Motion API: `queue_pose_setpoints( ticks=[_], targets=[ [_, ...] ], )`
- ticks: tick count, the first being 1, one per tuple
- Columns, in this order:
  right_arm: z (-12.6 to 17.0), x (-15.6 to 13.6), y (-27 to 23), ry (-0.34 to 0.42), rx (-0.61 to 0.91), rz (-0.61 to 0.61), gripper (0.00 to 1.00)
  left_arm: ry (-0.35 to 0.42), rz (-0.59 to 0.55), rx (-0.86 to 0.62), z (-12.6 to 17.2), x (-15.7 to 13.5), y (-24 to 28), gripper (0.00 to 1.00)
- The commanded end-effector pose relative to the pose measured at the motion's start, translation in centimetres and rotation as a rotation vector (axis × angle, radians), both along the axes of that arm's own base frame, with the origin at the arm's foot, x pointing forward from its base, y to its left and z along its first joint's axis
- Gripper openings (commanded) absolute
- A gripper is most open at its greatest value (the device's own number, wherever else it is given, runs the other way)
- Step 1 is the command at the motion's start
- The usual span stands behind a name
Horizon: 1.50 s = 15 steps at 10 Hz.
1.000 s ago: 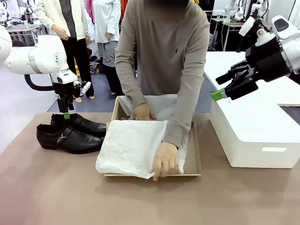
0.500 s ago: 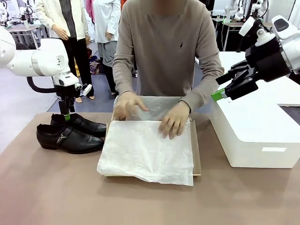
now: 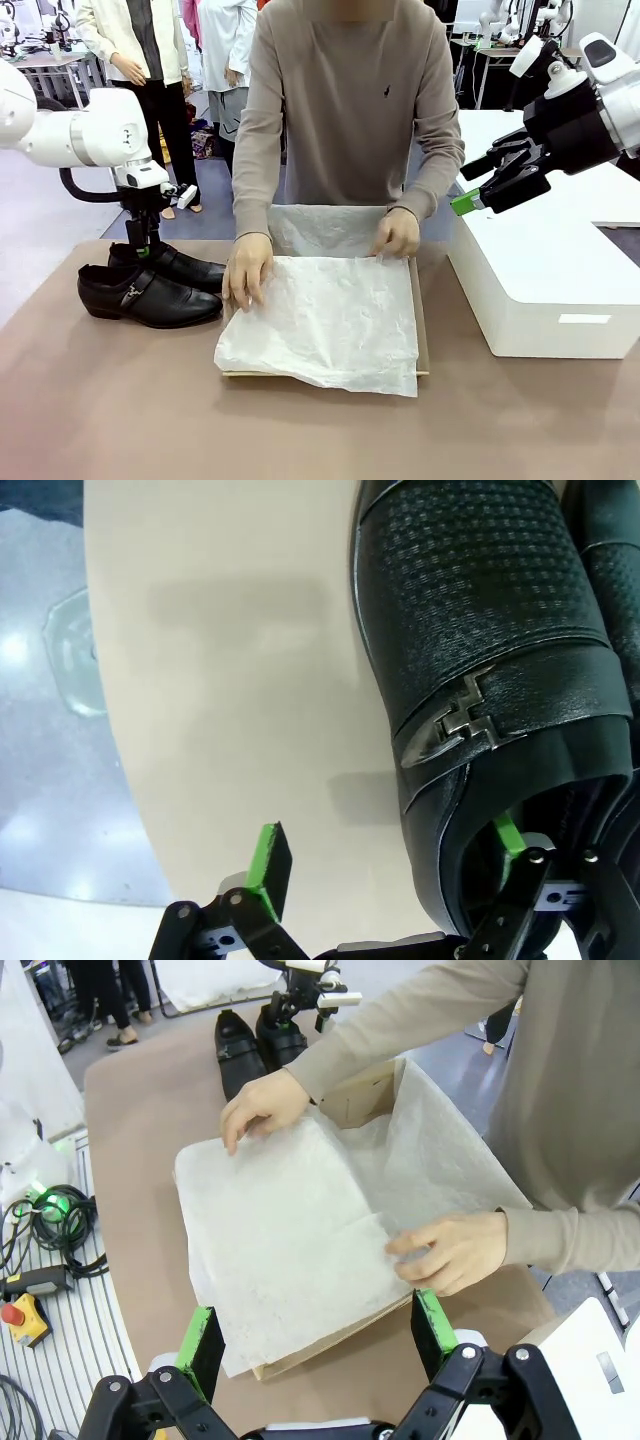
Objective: Pack the shoes into the box.
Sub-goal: Place one shoe of the Shoes into the Shoes Box.
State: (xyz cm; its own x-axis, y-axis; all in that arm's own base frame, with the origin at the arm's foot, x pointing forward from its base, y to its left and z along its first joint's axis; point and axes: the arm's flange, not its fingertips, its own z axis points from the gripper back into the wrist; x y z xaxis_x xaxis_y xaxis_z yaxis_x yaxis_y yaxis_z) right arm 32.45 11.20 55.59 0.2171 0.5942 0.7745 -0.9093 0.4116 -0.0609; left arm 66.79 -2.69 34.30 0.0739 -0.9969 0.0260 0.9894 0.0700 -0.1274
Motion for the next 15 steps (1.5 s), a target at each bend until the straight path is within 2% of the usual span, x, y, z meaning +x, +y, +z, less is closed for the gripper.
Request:
queue_pose_setpoints(
  ticks=[1,4,5,11,15],
  targets=[
    [-0.1,0.4,0.0,-0.015,0.015,0.023,1.00,0.021,-0.017,-0.009,0.4,0.6,0.4,0.63],
    [-0.1,0.4,0.0,-0.015,0.015,0.023,1.00,0.030,-0.005,-0.005,0.3,0.6,0.5,0.05],
    [-0.1,0.4,0.0,-0.015,0.015,0.023,1.00,0.033,-0.006,-0.004,0.3,0.6,0.4,0.00],
    [-0.1,0.4,0.0,-0.015,0.015,0.023,1.00,0.015,-0.003,0.026,0.5,0.2,0.6,0.00],
    [-0.1,0.4,0.0,-0.015,0.015,0.023,1.00,-0.026,0.018,0.046,2.2,-0.2,1.2,0.00]
  ],
)
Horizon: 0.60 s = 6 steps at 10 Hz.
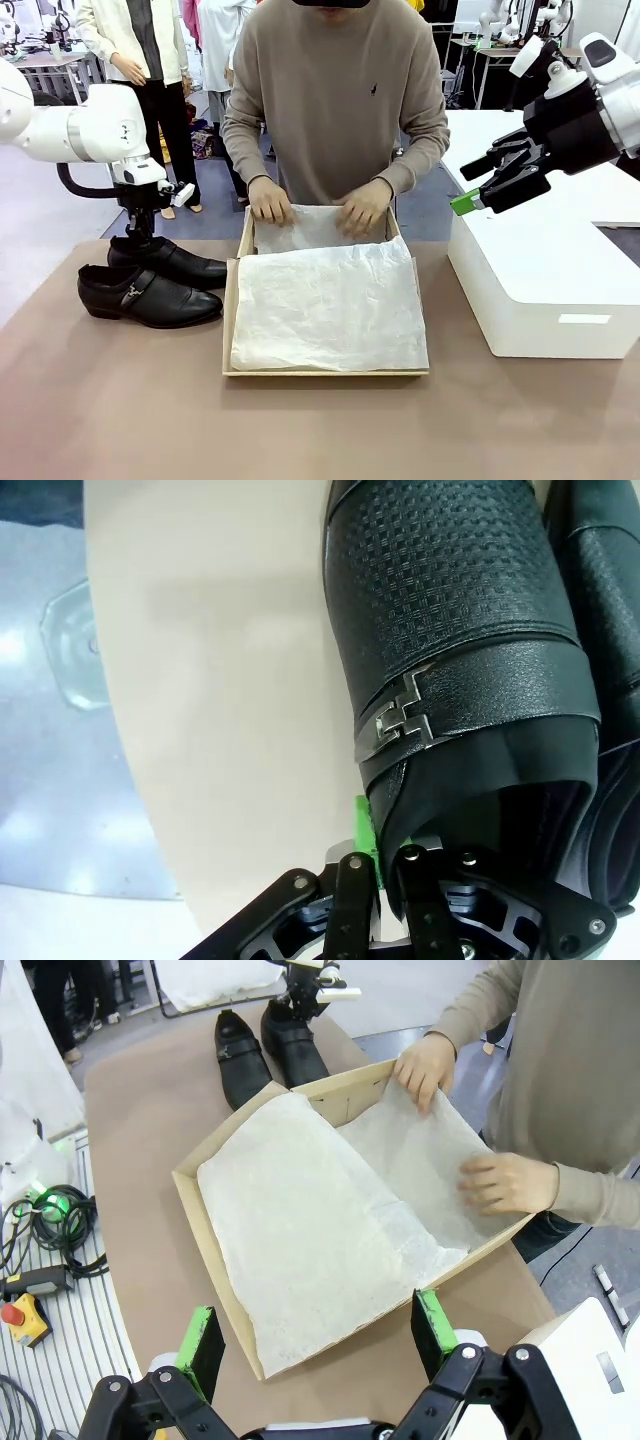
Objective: Pack the shoes into the box.
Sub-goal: Place one shoe of the Shoes into the Shoes Box.
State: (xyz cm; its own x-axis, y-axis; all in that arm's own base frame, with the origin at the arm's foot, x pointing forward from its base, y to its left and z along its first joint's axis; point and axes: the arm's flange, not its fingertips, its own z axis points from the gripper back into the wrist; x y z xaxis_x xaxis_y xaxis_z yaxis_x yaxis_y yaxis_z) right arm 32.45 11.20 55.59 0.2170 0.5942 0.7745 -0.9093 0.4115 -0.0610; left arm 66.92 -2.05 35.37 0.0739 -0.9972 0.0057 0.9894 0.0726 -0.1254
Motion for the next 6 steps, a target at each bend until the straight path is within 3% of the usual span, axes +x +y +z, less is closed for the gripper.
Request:
queue_pose_setpoints(
  ticks=[1,6],
  targets=[
    [-0.1,0.4,0.0,-0.015,0.015,0.023,1.00,-0.042,0.037,0.028,2.0,-0.2,1.2,0.00],
    [-0.1,0.4,0.0,-0.015,0.015,0.023,1.00,-0.134,0.068,0.044,7.3,-0.7,3.3,0.00]
  ],
)
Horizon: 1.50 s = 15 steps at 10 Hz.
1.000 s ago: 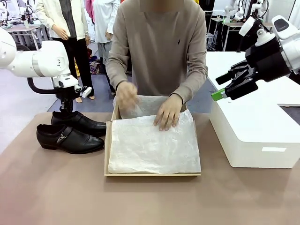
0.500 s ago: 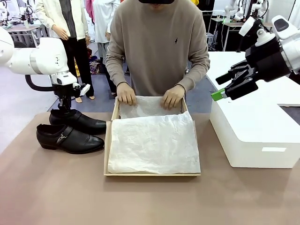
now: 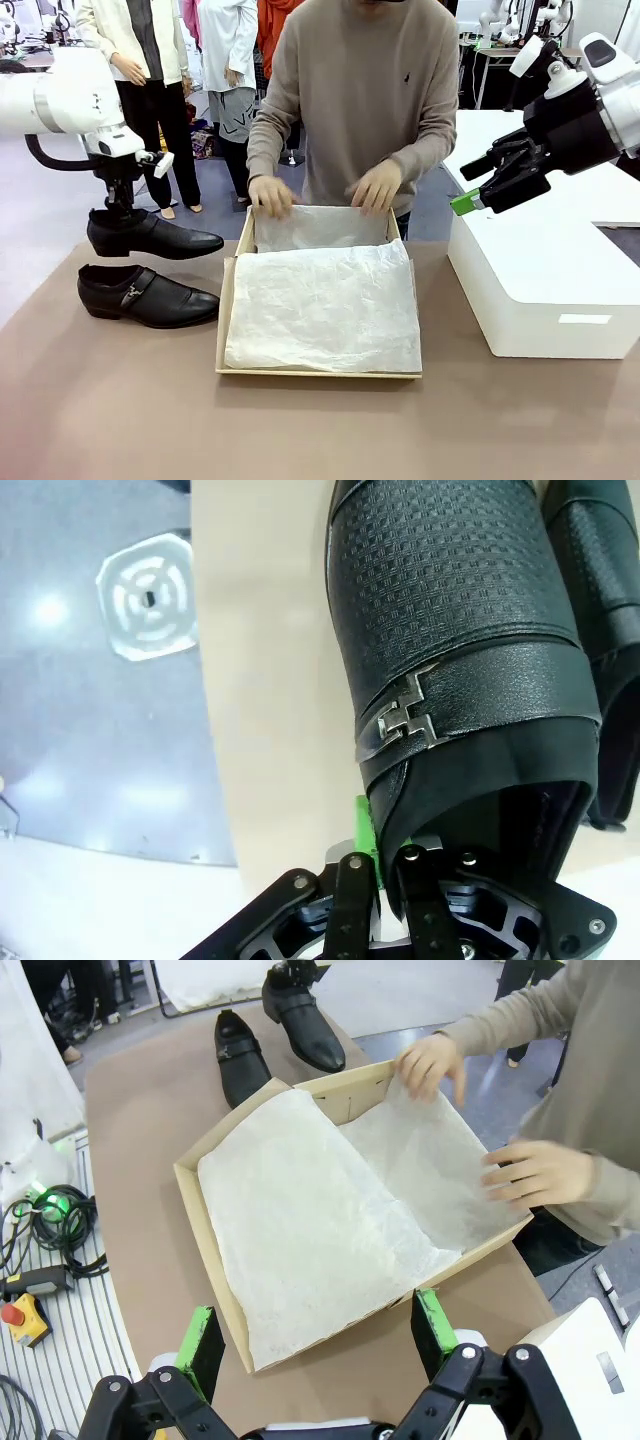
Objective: Pack the shoes into the box.
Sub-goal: Place one shoe of the Shoes into the Shoes Box.
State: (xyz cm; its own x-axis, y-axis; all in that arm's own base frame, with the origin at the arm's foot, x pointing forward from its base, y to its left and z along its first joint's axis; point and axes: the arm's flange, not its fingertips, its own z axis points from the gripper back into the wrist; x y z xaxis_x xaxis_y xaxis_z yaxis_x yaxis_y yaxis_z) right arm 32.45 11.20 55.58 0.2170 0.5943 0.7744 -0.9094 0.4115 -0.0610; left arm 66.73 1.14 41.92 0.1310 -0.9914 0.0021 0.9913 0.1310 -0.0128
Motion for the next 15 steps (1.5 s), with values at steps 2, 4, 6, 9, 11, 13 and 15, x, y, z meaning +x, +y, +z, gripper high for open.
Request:
queue_pose_setpoints(
  ticks=[2,4,6,9,11,13,15],
  targets=[
    [-0.1,0.4,0.0,-0.015,0.015,0.023,1.00,-0.045,0.020,0.023,3.2,-1.1,0.3,0.00],
    [-0.1,0.4,0.0,-0.015,0.015,0.023,1.00,-0.074,0.018,0.042,6.7,-2.2,0.0,0.00],
    [-0.1,0.4,0.0,-0.015,0.015,0.023,1.00,-0.072,-0.011,0.025,10.1,-3.8,-0.8,0.00],
    [-0.1,0.4,0.0,-0.015,0.015,0.023,1.00,-0.054,0.037,-0.007,13.3,-6.0,-3.9,0.00],
    [-0.1,0.4,0.0,-0.015,0.015,0.023,1.00,-0.070,0.027,-0.001,14.3,-6.8,-6.5,0.00],
    [-0.1,0.4,0.0,-0.015,0.015,0.023,1.00,-0.067,0.015,0.008,14.8,-7.1,-8.2,0.00],
    [-0.1,0.4,0.0,-0.015,0.015,0.023,1.00,-0.065,-0.002,0.005,14.5,-6.5,-8.3,0.00]
  ],
)
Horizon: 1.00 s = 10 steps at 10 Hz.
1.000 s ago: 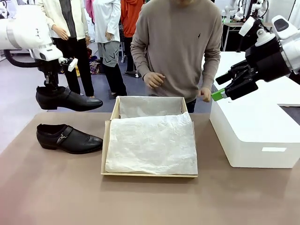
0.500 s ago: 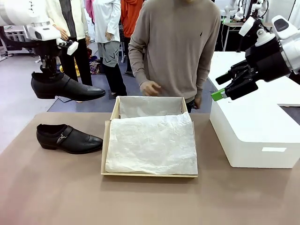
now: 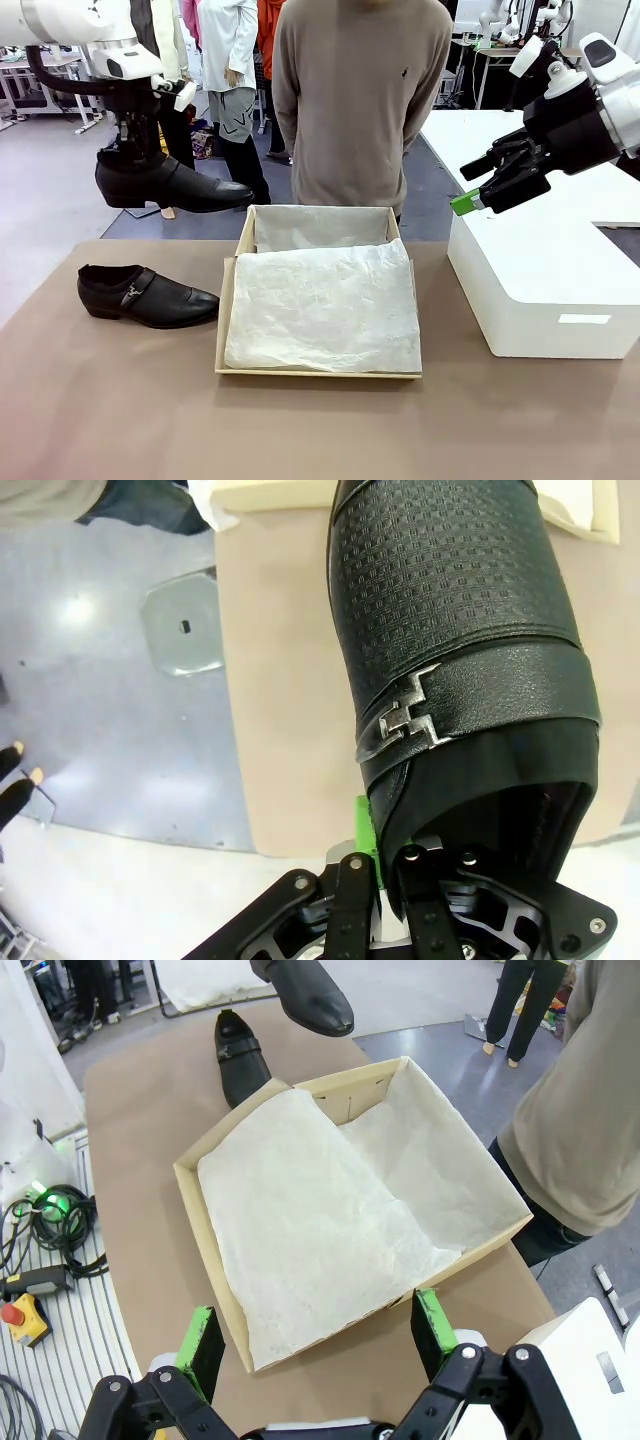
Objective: Pack the shoes into the box.
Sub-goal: Place one shoe of the Shoes into the Shoes Box.
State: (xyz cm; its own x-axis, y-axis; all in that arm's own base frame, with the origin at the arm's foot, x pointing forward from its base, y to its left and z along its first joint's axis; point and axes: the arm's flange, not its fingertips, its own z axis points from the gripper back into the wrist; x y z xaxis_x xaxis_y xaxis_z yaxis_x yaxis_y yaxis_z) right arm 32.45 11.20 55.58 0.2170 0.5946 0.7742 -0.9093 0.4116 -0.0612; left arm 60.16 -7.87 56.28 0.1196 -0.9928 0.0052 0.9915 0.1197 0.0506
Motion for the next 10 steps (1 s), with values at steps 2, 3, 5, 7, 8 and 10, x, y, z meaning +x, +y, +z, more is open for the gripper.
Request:
queue_pose_setpoints(
  ticks=[2,3,5,7,8,10],
  targets=[
    [-0.1,0.4,0.0,-0.015,0.015,0.023,1.00,-0.002,0.009,0.000,0.1,0.0,0.7,0.00],
    [-0.1,0.4,0.0,-0.015,0.015,0.023,1.00,-0.002,0.009,0.000,0.1,0.0,0.7,0.00],
    [-0.1,0.4,0.0,-0.015,0.015,0.023,1.00,0.005,0.008,0.001,-0.3,0.2,0.5,0.00],
    [-0.1,0.4,0.0,-0.015,0.015,0.023,1.00,0.007,0.019,-0.010,0.7,0.1,-1.6,0.00],
    [-0.1,0.4,0.0,-0.015,0.015,0.023,1.00,0.020,0.020,-0.009,1.4,0.2,-3.1,0.00],
    [-0.1,0.4,0.0,-0.015,0.015,0.023,1.00,0.068,0.039,-0.020,2.0,1.0,-6.3,0.00]
  ],
)
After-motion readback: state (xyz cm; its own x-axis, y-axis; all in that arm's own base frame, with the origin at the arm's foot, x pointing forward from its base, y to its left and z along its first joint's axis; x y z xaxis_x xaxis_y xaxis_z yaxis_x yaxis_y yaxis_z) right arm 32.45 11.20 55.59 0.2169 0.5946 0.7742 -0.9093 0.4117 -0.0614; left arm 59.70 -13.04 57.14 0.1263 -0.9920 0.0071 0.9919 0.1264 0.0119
